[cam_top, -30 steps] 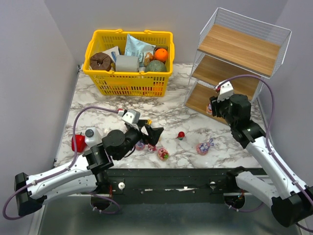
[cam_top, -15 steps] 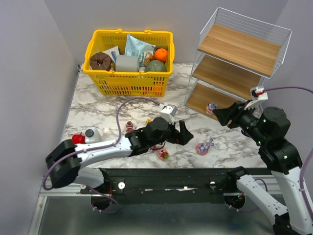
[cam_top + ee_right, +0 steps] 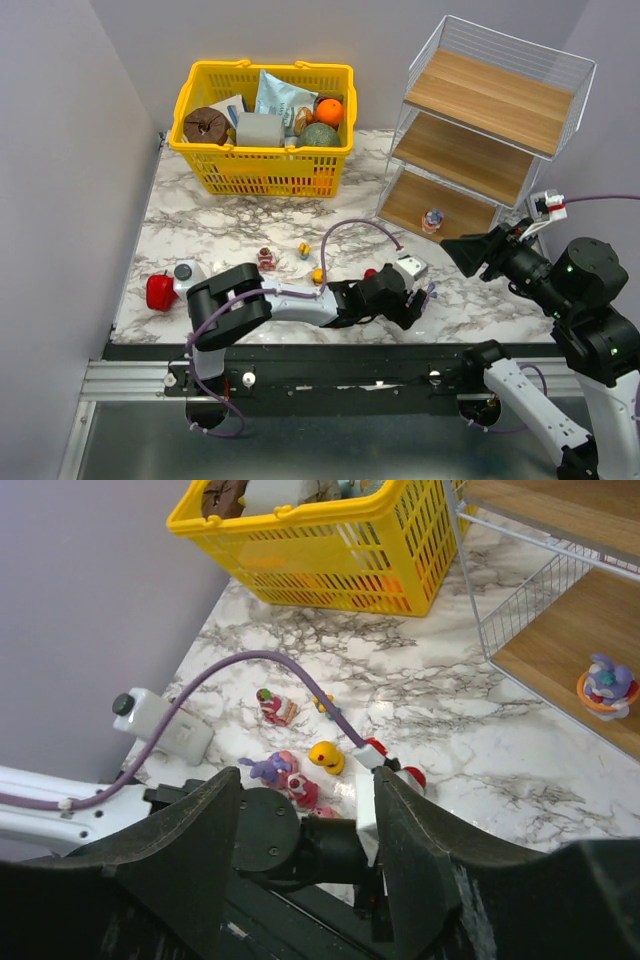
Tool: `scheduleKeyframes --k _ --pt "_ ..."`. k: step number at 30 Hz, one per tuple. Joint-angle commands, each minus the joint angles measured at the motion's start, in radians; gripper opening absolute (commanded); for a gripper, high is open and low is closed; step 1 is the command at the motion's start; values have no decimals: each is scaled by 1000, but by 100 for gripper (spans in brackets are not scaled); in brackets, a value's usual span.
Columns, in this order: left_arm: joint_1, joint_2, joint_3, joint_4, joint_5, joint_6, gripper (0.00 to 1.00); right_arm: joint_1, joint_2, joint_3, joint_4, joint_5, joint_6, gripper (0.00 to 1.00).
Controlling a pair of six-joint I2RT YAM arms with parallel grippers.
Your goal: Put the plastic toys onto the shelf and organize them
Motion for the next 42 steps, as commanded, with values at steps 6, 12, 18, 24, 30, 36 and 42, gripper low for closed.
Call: scheduleKeyframes --k 6,12,18,24,30,36,42 --pt "1 124 8 96 -38 346 84 1 -46 51 -84 -32 -45 66" --pt "1 180 7 179 42 377 83 2 -57 40 -92 -26 -51 68" --pt "0 228 -1 254 24 368 69 1 -62 25 -95 -17 -53 68" --pt "1 248 -7 343 7 368 44 1 -65 10 -95 0 -56 68" --pt "1 259 4 382 -22 367 23 2 -71 17 -100 25 -57 68" --pt "1 262 14 402 -52 359 36 2 -74 14 -95 31 -56 68" --pt "0 291 36 397 -32 389 67 1 -82 19 -106 39 -53 68"
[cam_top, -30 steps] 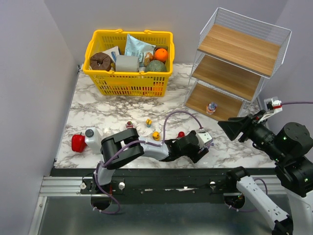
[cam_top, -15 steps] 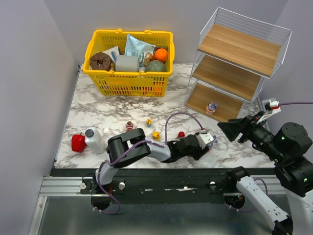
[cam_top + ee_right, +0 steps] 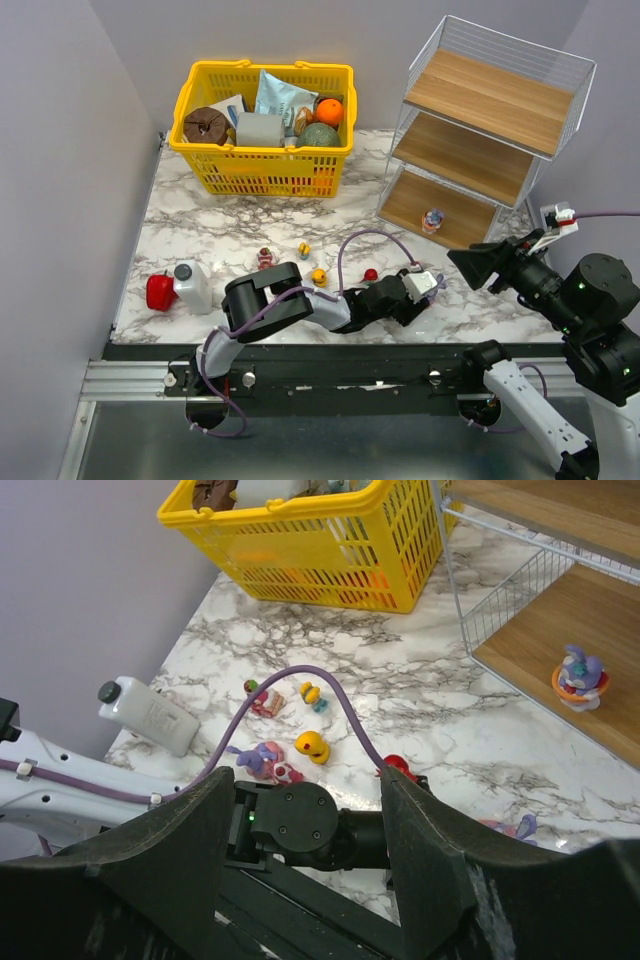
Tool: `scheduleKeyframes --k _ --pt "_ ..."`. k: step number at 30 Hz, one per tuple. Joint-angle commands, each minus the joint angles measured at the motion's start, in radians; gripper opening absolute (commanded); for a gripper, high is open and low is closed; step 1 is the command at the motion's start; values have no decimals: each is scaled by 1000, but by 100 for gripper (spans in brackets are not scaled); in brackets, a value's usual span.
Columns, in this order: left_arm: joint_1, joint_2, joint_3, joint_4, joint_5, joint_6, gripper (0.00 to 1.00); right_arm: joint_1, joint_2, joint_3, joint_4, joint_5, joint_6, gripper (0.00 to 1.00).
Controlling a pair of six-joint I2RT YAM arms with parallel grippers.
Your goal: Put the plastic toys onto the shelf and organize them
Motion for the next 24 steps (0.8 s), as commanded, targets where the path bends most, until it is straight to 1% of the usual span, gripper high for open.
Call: scheduleKeyframes --k 1,9,13,14,15,17,18,21,24 --pt "1 38 42 40 -14 29 68 1 -21 2 -35 23 -9 68" --pt "6 75 78 35 1 43 78 1 -29 1 -42 32 -11 68" --pt "10 89 98 29 9 46 79 1 -32 1 -45 34 -9 68" --pt "10 93 99 29 12 46 77 2 -32 1 -45 36 -9 68" --pt "10 95 101 29 17 49 69 1 -34 -1 -45 36 -9 68" --pt "10 101 110 29 18 46 60 1 -34 -1 -48 39 -8 68" --pt "9 102 113 29 23 46 51 1 -32 -1 -50 40 -8 68" --pt "9 105 119 37 4 28 40 1 -34 -1 -50 48 -6 68" --pt "10 106 131 51 -35 -13 39 2 -37 -5 -50 52 -2 68"
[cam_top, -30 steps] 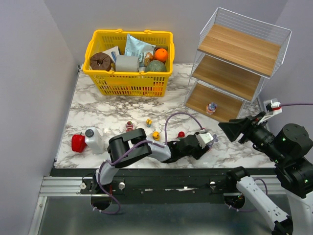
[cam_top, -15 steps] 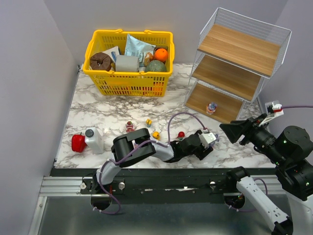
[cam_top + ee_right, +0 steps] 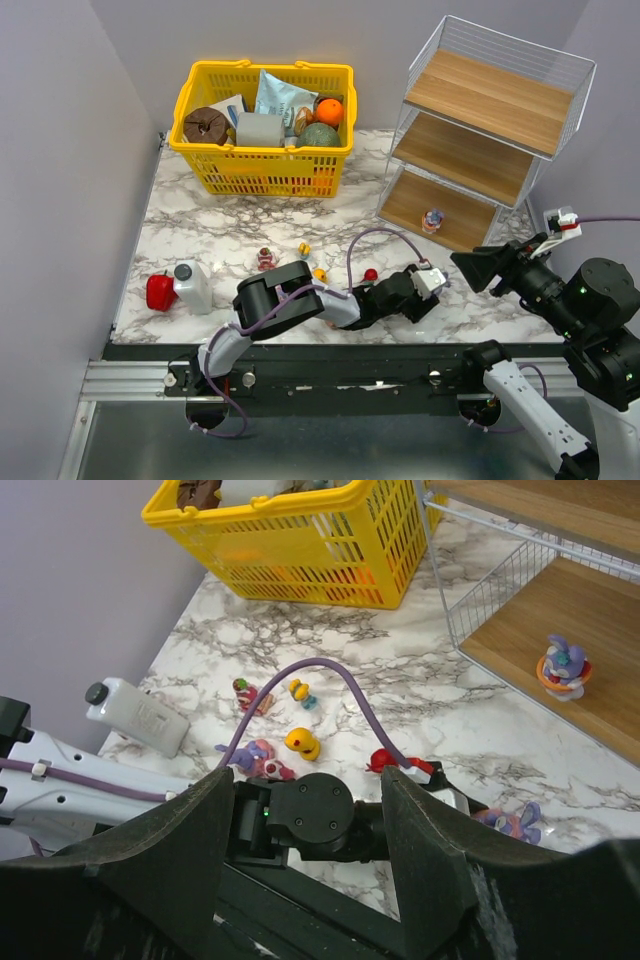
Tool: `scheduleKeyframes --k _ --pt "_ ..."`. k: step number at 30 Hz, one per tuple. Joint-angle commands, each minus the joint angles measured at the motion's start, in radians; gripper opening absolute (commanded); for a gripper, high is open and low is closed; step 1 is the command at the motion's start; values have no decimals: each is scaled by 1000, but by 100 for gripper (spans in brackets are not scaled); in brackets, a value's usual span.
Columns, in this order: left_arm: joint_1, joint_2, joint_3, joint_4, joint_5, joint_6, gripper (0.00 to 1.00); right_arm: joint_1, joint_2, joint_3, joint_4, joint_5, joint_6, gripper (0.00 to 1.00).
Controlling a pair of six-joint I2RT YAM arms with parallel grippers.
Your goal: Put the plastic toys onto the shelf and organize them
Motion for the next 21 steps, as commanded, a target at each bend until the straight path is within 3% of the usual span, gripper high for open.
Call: scheduleKeyframes --k 1,8,21 --pt "4 20 37 36 -77 -53 39 1 -20 -8 -20 22 2 68" --pt "4 43 125 129 -212 -110 40 1 -40 -22 -17 26 14 68" --pt "2 233 445 75 -264 -111 40 1 -75 22 -76 49 19 68"
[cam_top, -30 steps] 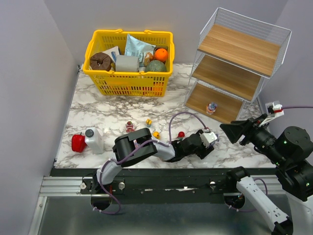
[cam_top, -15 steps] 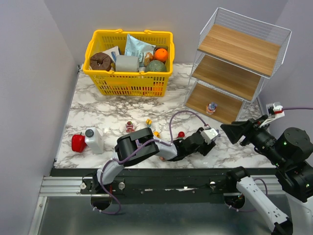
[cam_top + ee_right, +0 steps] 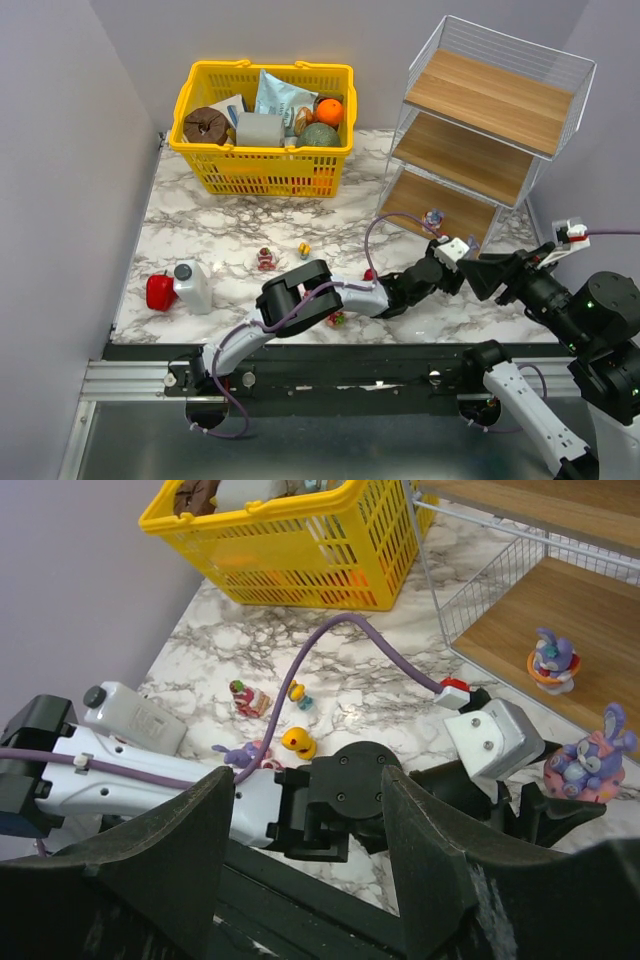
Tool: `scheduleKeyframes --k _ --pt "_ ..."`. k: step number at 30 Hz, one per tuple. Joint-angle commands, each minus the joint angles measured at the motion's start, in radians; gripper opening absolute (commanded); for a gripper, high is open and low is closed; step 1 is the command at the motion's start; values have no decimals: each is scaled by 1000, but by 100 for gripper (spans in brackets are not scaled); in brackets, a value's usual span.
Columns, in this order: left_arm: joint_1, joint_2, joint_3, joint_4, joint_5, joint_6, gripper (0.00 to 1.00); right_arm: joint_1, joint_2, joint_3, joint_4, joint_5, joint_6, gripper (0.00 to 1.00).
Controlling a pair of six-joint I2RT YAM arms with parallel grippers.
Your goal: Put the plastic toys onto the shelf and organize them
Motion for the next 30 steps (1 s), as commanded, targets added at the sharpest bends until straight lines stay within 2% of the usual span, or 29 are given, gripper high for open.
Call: scheduleKeyframes --k 1,10,23,25,30 --pt "1 71 117 21 -62 2 40 -1 -29 35 -59 24 13 68" --pt "16 181 335 -124 -52 -18 45 1 -45 99 -102 27 23 68" --pt "37 259 438 -238 -92 -79 44 2 -49 96 -110 27 17 68" --pt "39 276 478 -258 -106 -81 38 1 -48 93 -113 26 17 68" --pt "54 304 518 -281 -98 -75 33 1 -50 90 -116 32 17 68"
